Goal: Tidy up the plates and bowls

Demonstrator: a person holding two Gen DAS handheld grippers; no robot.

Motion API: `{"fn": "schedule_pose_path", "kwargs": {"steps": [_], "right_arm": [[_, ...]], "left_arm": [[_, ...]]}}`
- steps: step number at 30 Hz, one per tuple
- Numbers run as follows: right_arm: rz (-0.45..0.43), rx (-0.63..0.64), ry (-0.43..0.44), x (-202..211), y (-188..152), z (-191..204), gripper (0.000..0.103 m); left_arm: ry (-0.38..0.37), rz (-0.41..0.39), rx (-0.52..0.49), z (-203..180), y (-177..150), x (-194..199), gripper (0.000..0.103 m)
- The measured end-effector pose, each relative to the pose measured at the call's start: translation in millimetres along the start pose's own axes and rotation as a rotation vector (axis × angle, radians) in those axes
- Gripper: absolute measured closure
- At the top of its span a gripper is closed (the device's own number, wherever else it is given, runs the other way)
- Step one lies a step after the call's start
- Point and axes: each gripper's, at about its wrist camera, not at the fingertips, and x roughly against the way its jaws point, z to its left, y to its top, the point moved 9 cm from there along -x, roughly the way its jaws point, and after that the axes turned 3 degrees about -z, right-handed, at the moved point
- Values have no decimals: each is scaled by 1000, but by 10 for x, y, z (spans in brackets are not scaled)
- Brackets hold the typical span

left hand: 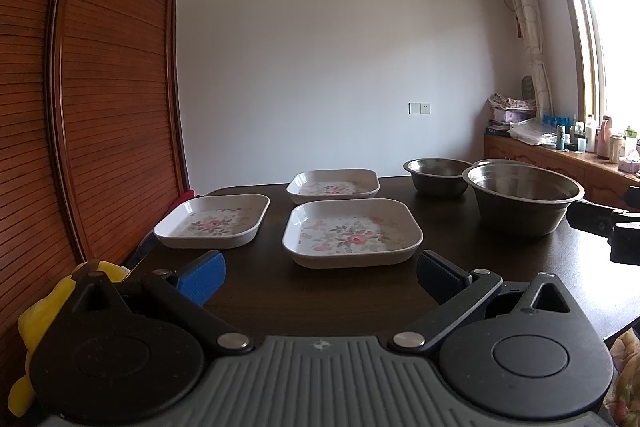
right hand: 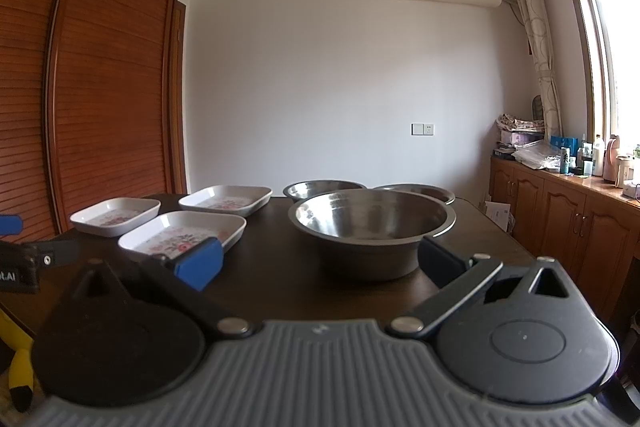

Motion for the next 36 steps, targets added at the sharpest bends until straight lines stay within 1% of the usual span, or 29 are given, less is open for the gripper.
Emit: {"fn": "schedule_pose_path", "kwargs": {"steps": [19,24,29,34,36], "right_arm": [[7,13,10,-13,-8,41,0],[19,4,56,-60,-4,118,0],[36,45,90,-138,13,250,0],[34,74,134,-210,116,396,0],[32,85,165,-236,171,471,0]], "left_arm": [[-3,13,-13,15,-23,-38,0],[-11,18,-23,75,17,-80,0],[-19,34,-37,191,69,-179,0],[-40,52,-62,298,132,-318,0],[-47,57,-67,327,148,-368,0]]}}
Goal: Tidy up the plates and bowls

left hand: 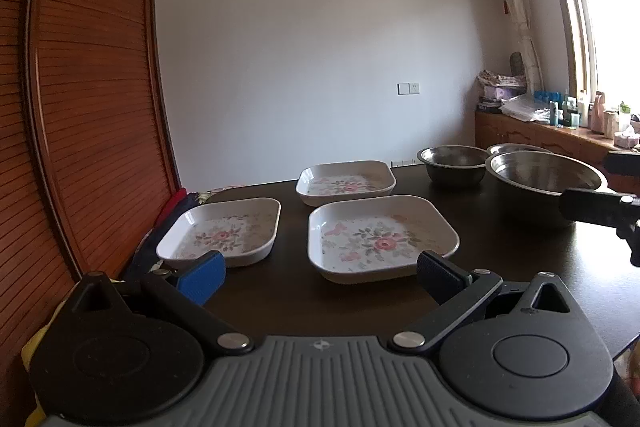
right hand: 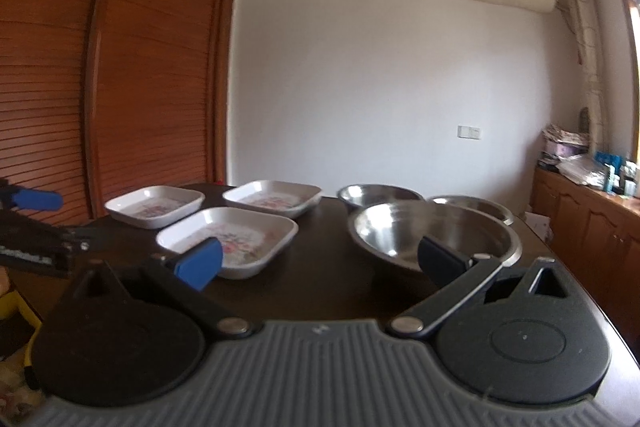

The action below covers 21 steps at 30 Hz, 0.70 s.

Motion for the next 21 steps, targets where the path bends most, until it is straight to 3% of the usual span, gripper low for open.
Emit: {"fn": "schedule_pose_path", "kwargs": {"steps": [7,21], "right_arm": [[23,23,82,-200,146,181,0],[57,73,161,-568,307,384,3]], "left_arm": [[-29,19,-4,80,54,-167,0],[-41,34,-17,175,270,-399,0]]}}
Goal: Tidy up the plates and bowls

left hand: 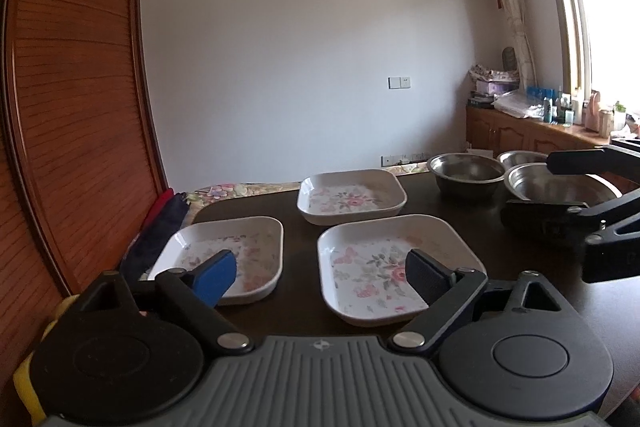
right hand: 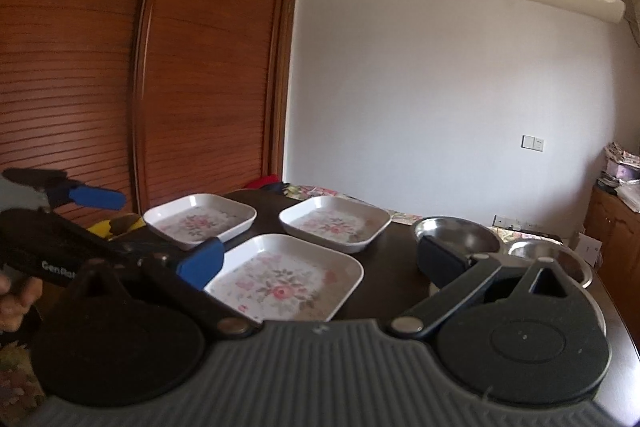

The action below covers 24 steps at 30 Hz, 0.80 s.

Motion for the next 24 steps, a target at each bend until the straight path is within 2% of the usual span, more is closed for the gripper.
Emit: {"fn": "schedule_pose_path", "kwargs": {"steps": [2,6,10,17,21,24], "right_arm": [[16,5,-3,-70,-4,-2,15],[40,-7,-4,-180,-28,-30,17],[71,-25,-2,-282,-85,-57,25],[157,-69,13,-507,-248,-69,39],[208,-81,19,-606,-348,-62,42],[238,-97,34,-656,-398,-49,44]], "left_arm": [[3,4,-4,12,7,-32,0],[7,13,-9,39,21,-114,0],[-1,36,-2,68,-15,-242,12],[-33,83,-9,84,-76,-517,25],[-92,139,49,89,-117,-691,32],[-83,166,58,100,-152,-780,37]]}}
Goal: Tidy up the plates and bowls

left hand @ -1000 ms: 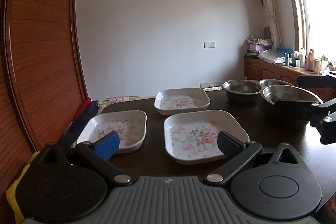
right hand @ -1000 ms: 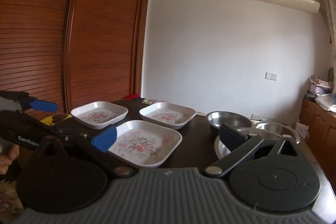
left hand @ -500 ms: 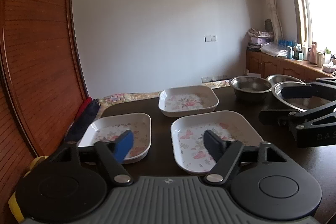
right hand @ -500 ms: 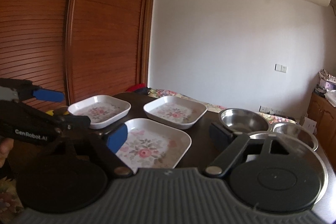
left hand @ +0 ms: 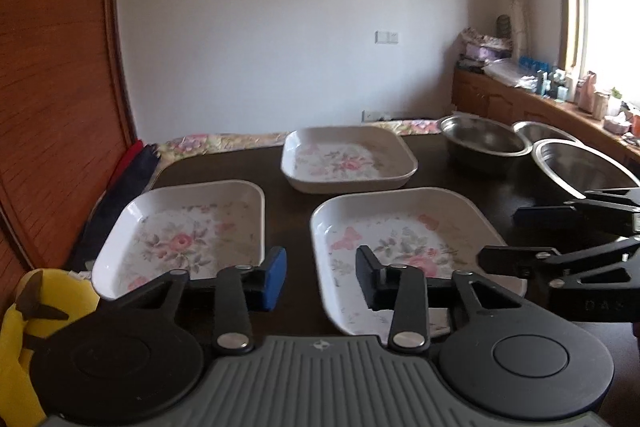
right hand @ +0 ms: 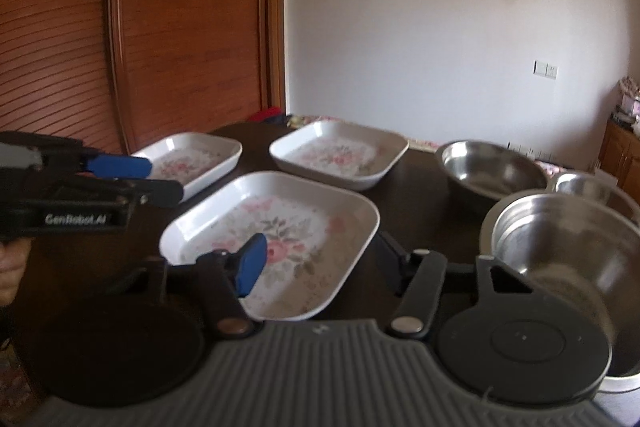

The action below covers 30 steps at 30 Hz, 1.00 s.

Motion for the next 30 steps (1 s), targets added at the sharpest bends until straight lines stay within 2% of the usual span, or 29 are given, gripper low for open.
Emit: {"fn": "schedule_pose_path", "kwargs": {"steps": [12,20,24,30], "right_arm": [[63,-18,-19,-124,-80,-71,51],[95,-69,-4,-209,-148,-160,71],[103,-91,-2,-235,-165,-189,80],[101,-114,7,-242,-170,-200,83]], "left_arm": [[-30,54,31,-12,-70,-152,44],[-48,79,38,-38,-139,-220,53],[-67,87,64,-27,-152,-231,54],[-85,105,126,44,-215,-244,59]]}}
